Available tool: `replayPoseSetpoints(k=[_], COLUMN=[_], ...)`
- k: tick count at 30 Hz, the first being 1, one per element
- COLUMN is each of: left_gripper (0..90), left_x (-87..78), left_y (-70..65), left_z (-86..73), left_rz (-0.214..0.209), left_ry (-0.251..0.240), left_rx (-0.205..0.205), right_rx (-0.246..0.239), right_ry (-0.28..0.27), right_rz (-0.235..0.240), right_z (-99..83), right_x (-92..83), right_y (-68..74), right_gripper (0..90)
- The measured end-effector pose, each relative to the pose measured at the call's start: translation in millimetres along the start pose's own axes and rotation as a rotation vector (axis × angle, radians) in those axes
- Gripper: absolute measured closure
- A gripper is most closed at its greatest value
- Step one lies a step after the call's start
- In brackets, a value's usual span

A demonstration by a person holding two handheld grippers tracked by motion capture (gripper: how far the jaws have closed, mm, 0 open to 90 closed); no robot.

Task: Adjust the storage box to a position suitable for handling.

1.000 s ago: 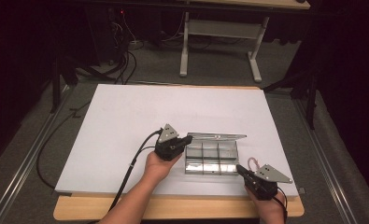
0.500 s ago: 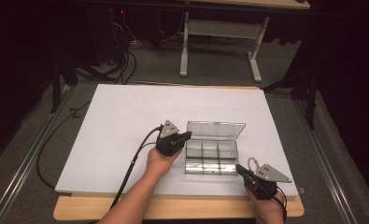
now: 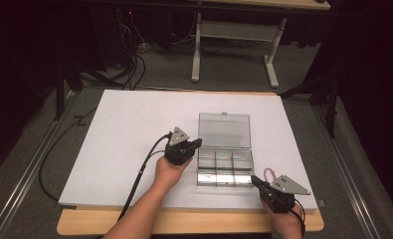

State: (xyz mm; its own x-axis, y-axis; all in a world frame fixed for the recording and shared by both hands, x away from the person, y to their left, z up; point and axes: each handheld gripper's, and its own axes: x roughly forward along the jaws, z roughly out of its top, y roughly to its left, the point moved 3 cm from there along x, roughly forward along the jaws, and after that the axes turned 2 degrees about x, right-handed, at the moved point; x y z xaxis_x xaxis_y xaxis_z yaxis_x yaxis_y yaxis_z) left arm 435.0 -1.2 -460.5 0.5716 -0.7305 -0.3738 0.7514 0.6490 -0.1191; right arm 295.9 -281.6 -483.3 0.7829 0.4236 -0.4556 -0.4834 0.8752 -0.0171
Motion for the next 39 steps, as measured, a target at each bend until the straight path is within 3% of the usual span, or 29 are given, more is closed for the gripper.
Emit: replayPoseSetpoints(k=[9,15,26,32,39], left_gripper=[90.0,90.0,90.0,90.0,90.0], left_x=[-22.3,-36.0,-32.8,-33.2,-33.9], left_y=[-3.8,-15.0,-30.9,-33.4,-35.8], left_z=[-36.0,-56.2,-60.4,-60.9,-60.8], left_rz=[0.015,-0.025,-0.061,-0.072,-0.072], left_ry=[0.083,0.132,0.175,0.180,0.171], left_rx=[0.003,-0.001,0.039,0.043,0.051], right_rx=[-0.003,0.010,0.071,0.089,0.103], right_ry=[-0.004,-0.044,-0.050,-0.039,-0.025], right_rz=[-0.002,-0.039,-0.151,-0.186,-0.200], right_z=[0.6,4.9,-4.3,-10.2,-14.0], right_x=[-0.2,-8.0,-23.7,-27.4,-27.5], right_y=[0.5,-4.5,-37.5,-50.5,-56.2], right_gripper=[90.0,90.0,90.0,90.0,90.0])
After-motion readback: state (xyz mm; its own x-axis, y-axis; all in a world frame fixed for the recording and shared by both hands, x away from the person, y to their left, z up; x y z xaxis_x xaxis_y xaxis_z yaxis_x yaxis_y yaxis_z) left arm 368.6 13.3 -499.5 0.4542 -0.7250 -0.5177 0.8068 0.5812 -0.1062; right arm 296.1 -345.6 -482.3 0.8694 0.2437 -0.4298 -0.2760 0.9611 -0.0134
